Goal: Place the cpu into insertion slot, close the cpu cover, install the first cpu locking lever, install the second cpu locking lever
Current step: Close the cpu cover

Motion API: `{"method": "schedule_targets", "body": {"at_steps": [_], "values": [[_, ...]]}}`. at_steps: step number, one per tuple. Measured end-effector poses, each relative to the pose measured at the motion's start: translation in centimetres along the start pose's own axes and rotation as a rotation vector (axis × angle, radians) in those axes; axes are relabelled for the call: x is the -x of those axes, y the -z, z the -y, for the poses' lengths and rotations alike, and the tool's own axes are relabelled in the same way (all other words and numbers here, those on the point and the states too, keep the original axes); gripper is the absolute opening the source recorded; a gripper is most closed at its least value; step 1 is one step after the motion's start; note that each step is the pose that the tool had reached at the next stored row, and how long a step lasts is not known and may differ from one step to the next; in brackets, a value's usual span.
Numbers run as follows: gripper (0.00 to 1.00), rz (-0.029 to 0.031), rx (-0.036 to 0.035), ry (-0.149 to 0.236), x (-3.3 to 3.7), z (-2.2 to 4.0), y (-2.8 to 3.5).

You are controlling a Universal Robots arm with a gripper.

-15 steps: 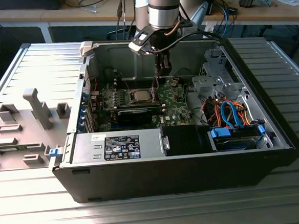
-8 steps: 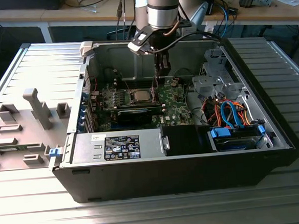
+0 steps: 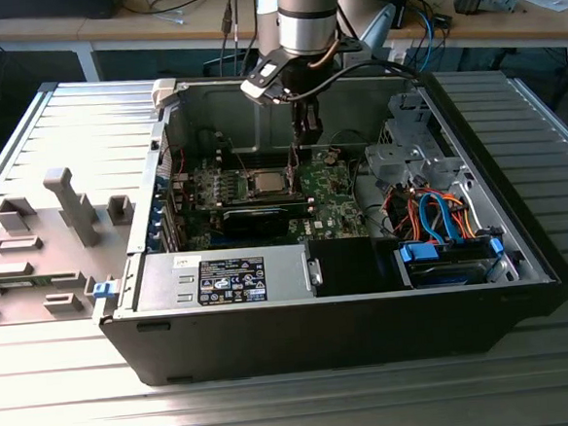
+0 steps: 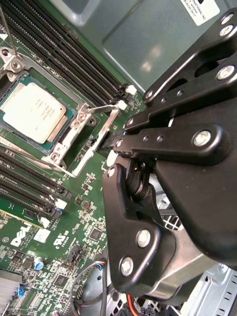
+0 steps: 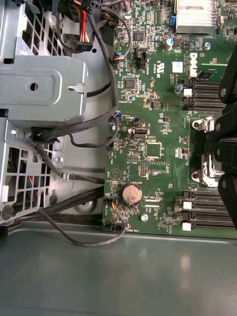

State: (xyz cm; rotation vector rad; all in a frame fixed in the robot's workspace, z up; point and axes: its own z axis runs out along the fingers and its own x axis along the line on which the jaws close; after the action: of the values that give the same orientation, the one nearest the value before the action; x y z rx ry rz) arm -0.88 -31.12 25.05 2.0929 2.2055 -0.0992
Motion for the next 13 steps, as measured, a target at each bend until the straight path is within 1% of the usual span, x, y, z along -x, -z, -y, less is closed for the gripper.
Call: {"method": "schedule_targets", "body": {"at_steps": [13], "values": [[0.11,0.0000,0.0000,0.000,-0.02,0.45,0.00]]}}
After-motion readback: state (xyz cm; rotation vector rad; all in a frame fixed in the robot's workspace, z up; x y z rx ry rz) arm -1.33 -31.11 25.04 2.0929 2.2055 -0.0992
